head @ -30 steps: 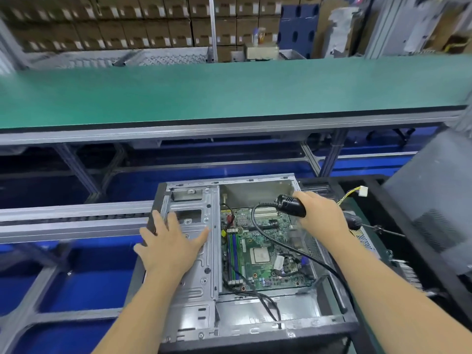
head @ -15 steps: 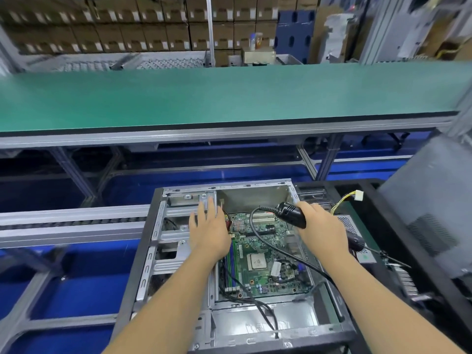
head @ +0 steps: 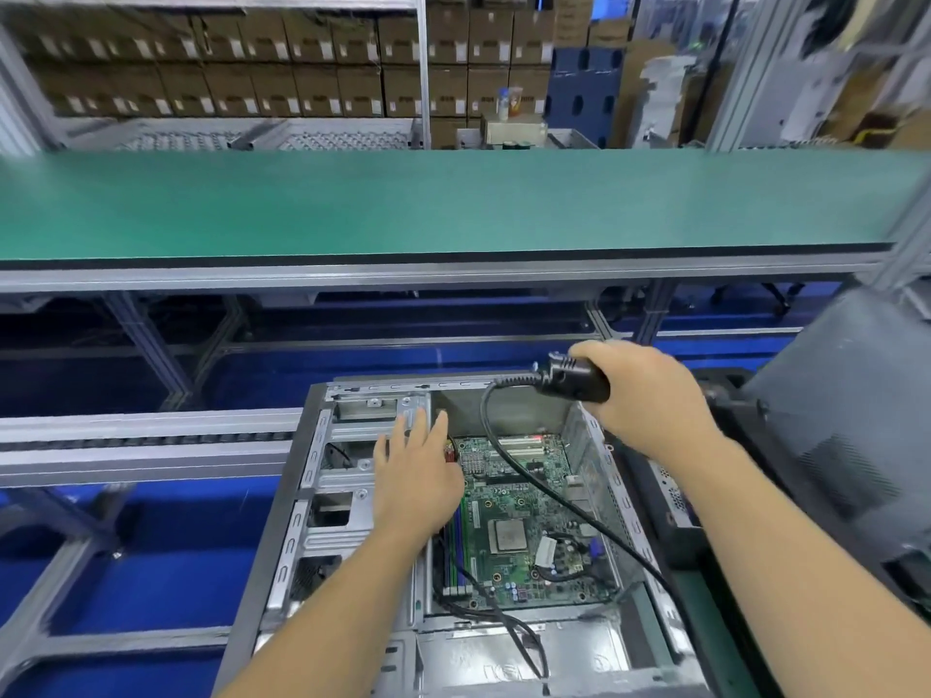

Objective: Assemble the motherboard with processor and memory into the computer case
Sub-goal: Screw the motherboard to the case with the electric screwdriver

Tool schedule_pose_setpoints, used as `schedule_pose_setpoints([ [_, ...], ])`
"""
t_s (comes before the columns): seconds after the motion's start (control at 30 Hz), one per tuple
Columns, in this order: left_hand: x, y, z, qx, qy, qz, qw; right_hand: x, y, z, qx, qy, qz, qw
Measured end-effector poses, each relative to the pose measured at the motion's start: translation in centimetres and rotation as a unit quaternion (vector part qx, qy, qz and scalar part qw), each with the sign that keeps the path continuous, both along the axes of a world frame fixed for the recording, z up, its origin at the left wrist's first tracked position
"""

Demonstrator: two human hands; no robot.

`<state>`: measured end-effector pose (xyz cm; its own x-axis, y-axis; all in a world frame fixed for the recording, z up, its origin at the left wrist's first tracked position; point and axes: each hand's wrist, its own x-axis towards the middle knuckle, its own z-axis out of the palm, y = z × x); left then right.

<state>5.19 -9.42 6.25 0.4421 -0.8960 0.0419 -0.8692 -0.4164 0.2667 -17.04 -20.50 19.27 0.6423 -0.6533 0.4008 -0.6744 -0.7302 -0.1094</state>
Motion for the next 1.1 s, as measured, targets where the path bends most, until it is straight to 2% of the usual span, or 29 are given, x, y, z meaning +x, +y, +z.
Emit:
schedule_pose_setpoints([
  [0.17, -0.2, 0.5, 0.2, -0.060, 0.036, 0.007, 0.998, 1.9, 2.2, 6.7, -0.105, -0.055, 0.205, 0.972],
  [0.4, -0.7, 0.8, 0.5, -0.154, 0.131, 0.041, 0.978, 4.1, 6.9, 3.7, -0.147, -0.148, 0.267, 0.941],
  [0.43, -0.7, 0.8, 0.5, -0.162, 0.132, 0.040, 0.977, 4.3, 7.3, 3.4, -0.135, -0.180, 0.266, 0.937],
  [0.5, -0.6, 0.7, 0.6, -0.145, 0.083, 0.026, 0.986, 4.4, 7.9, 3.1, -0.071, -0.264, 0.270, 0.923],
  [0.6, -0.4, 0.5, 0.4, -0.092, 0.043, 0.005, 0.995, 3.6, 8.6, 4.0, 0.056, -0.397, 0.274, 0.874],
  [0.67, -0.3, 0.5, 0.2, -0.087, 0.040, 0.004, 0.995, 3.0, 8.9, 5.5, 0.121, -0.483, 0.247, 0.832],
  [0.8, -0.8, 0.7, 0.2, -0.109, 0.037, -0.012, 0.993, 1.6, 8.0, 7.6, 0.086, -0.561, 0.118, 0.815],
  [0.9, -1.3, 1.0, 0.5, -0.137, 0.051, -0.060, 0.987, 0.7, 6.8, 6.3, 0.149, -0.608, 0.025, 0.779],
  [1.03, -2.8, 1.4, 1.2, -0.143, 0.181, -0.100, 0.968, 0.0, 6.0, 3.5, 0.213, -0.642, -0.043, 0.735],
  [1.1, -2.9, 1.3, 1.3, -0.131, 0.201, -0.093, 0.966, -0.4, 5.7, 2.5, 0.229, -0.649, -0.073, 0.722],
])
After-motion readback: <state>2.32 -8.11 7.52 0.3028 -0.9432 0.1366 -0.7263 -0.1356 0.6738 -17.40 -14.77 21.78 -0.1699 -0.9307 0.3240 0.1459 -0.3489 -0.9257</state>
